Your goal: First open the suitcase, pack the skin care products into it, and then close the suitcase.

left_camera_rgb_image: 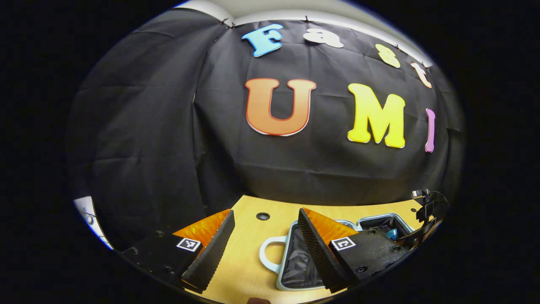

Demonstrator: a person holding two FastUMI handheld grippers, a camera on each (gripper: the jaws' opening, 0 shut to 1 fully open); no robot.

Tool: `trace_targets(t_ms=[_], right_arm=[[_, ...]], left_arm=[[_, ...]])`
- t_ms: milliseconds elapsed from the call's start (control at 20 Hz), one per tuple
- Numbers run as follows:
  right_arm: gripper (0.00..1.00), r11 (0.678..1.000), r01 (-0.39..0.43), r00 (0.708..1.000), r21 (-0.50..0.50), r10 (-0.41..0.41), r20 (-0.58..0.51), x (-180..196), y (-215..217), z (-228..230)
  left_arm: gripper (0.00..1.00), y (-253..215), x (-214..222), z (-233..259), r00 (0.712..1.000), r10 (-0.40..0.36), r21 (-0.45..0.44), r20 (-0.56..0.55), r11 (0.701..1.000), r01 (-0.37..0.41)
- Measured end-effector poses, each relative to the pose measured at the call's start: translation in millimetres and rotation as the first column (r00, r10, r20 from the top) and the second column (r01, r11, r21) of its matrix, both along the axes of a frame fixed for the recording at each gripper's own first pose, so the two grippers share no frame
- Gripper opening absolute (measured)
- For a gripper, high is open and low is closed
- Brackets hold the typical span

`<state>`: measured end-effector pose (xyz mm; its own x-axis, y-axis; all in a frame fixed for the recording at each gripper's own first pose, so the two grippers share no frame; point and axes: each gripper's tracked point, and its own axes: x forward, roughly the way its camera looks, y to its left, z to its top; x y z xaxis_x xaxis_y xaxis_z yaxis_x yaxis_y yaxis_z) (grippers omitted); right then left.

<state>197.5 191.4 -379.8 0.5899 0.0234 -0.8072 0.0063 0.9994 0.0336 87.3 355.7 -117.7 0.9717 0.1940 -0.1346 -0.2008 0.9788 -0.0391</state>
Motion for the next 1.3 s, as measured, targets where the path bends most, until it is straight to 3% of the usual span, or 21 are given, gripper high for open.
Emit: trace_targets(t_ms=[400,450,650,700,900,1100,1200,1300], right_arm=[[0.39,0.997,0.075,0.997,0.031,-0.074,-0.023,-5,2,-4],[0.45,0.996,0.067,0.997,0.057,-0.065,-0.030,-7,7,-4],[0.78,0.996,0.043,0.999,0.084,-0.042,-0.008,-26,6,17],[0.82,0.995,0.026,1.000,0.099,-0.028,0.014,-32,8,27],[0.79,0.994,-0.052,0.989,0.092,0.039,0.141,-64,-1,88],[0.82,0.989,-0.113,0.948,0.097,0.078,0.308,-114,-12,176],[0.83,0.991,-0.110,0.922,0.077,0.072,0.381,-145,-29,214],[0.82,0.998,-0.052,0.907,0.041,0.030,0.420,-180,-59,234]], left_arm=[[0.98,36,32,-89,0.992,-0.015,-0.215,-0.128,0.977,-0.013],[0.98,35,35,-102,0.990,-0.021,-0.263,-0.142,0.965,-0.018],[0.97,21,36,-153,0.971,-0.054,-0.439,-0.231,0.897,-0.055],[0.97,17,37,-161,0.967,-0.065,-0.463,-0.245,0.884,-0.058],[0.96,1,35,-183,0.949,-0.114,-0.525,-0.295,0.849,-0.061],[0.91,-13,40,-199,0.938,-0.160,-0.613,-0.307,0.788,-0.066],[0.86,-17,44,-197,0.946,-0.175,-0.677,-0.272,0.733,-0.059],[0.79,-20,46,-199,0.950,-0.189,-0.739,-0.248,0.672,-0.059]])
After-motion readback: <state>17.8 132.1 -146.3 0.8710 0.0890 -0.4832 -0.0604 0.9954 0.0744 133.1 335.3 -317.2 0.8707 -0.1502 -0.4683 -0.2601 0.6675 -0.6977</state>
